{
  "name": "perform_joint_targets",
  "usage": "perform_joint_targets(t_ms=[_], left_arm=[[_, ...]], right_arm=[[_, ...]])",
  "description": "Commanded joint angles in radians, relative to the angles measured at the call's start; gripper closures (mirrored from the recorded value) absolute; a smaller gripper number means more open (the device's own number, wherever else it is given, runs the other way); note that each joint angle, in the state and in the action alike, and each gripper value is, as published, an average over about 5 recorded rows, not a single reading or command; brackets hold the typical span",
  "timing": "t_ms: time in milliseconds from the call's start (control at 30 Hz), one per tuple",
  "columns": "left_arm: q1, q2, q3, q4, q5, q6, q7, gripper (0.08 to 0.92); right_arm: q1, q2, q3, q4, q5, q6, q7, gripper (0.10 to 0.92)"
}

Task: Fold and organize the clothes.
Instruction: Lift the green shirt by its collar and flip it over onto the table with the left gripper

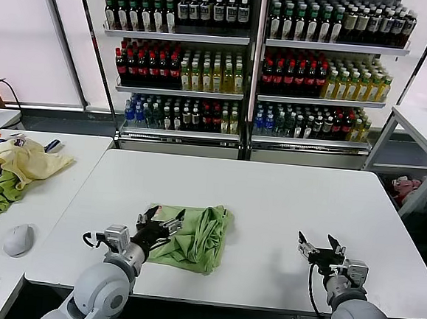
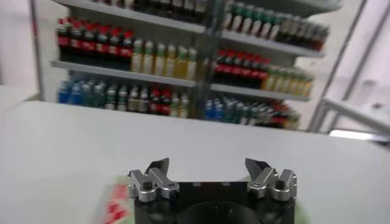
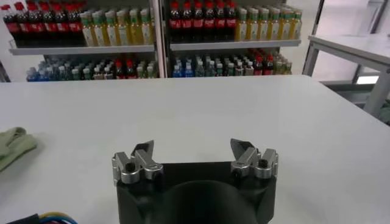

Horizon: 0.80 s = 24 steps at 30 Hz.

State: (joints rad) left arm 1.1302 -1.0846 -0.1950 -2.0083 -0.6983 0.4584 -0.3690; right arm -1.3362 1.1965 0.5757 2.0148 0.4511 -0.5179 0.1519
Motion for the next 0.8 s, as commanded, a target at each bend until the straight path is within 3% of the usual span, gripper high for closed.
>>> perform_joint_targets(t_ms=[33,600,800], left_arm=[[0.025,-0.001,-0.044,0.193,0.215,-0.041,-0.024,0.177],[0.025,-0.001,-0.04,0.202,0.014,0.058,0.025,0.182],[0.023,-0.008,-0.046,0.201,-0.036,0.057,0.041,0.316]], right_arm=[[-0.007,0.001,0.002,0.006,-0.004,0.002,0.0,0.203],[-0.017,0.003,0.002,0.024,-0.016,0.002,0.0,0.203],[-0.016,0.004,0.009,0.026,-0.016,0.001,0.001,0.203]])
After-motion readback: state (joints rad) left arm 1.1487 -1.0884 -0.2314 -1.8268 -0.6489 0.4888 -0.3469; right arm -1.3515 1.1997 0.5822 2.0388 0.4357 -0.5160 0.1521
